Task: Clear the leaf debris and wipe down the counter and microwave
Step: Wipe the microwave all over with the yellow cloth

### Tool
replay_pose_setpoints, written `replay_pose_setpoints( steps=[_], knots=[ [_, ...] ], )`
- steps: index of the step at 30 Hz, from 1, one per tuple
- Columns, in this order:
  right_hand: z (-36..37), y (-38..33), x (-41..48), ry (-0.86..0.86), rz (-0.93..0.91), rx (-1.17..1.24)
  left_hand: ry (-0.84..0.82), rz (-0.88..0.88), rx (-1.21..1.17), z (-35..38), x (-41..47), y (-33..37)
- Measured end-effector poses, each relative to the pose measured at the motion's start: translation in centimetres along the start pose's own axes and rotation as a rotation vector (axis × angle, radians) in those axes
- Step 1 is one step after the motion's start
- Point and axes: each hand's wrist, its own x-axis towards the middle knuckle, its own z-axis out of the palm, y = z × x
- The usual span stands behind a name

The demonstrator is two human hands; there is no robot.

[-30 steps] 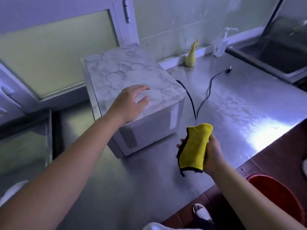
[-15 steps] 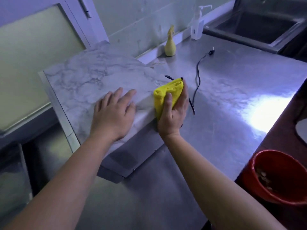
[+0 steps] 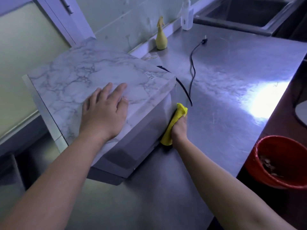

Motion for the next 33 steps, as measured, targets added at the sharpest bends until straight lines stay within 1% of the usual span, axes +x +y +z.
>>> replay_pose_setpoints(
  steps=[1, 3, 6, 8, 10, 12, 13, 15, 16, 17, 20, 23, 25, 27, 29, 31, 33],
  knots=[
    [-0.3, -0.2, 0.3, 0.026, 0.066, 0.012, 0.0, 0.0, -0.003, -0.1, 0.0, 0.0],
    [-0.9, -1.0, 0.4, 0.08, 0.097, 0.048, -0.008, -0.002, -0.01, -0.2, 0.0, 0.1],
    [-1.6, -3.2, -0.9, 0.162, 0.074, 0.134, -0.012, -0.006, -0.015, -0.3, 0.0, 0.1],
    [-2.0, -4.8, -2.8, 0.188, -0.004, 0.18, -0.009, -0.008, -0.023, -0.2, 0.0, 0.1],
    [-1.9, -6.9, -5.1, 0.167, -0.144, 0.234, -0.004, -0.007, -0.03, -0.2, 0.0, 0.1],
    [-0.8, -9.1, -7.2, 0.142, -0.398, 0.28, 0.003, -0.001, -0.038, -0.1, 0.0, 0.1],
    [0.0, -10.1, -8.0, 0.148, -0.549, 0.253, 0.006, 0.003, -0.04, -0.1, 0.0, 0.1],
    [2.0, -11.0, -9.1, 0.17, -0.818, 0.075, 0.015, 0.014, -0.037, -0.1, 0.0, 0.1],
    [2.9, -10.8, -9.4, 0.173, -0.902, -0.027, 0.021, 0.014, -0.037, -0.1, 0.0, 0.1],
    [3.7, -10.4, -9.4, 0.162, -0.936, -0.096, 0.026, 0.012, -0.039, -0.1, 0.0, 0.1],
    [4.8, -8.4, -8.8, 0.141, -0.964, -0.177, 0.037, 0.011, -0.048, 0.0, 0.0, 0.1],
    [4.5, -6.6, -7.3, 0.125, -1.111, -0.28, 0.029, 0.008, -0.051, 0.1, 0.2, 0.1],
    [3.9, -5.2, -6.3, 0.084, -1.184, -0.301, 0.037, 0.021, -0.048, 0.1, 0.2, 0.1],
    [3.4, -3.8, -5.3, 0.059, -1.177, -0.277, 0.041, 0.027, -0.046, 0.1, 0.1, 0.0],
    [3.0, -2.5, -4.7, 0.045, -1.071, -0.218, 0.027, 0.024, -0.046, 0.1, 0.1, 0.0],
    [2.9, -1.2, -4.4, 0.05, -0.913, -0.134, 0.018, 0.016, -0.051, 0.1, 0.1, 0.1],
    [3.0, 0.1, -4.3, 0.089, -0.67, -0.031, 0.021, 0.007, -0.054, 0.1, 0.1, 0.1]
  ],
)
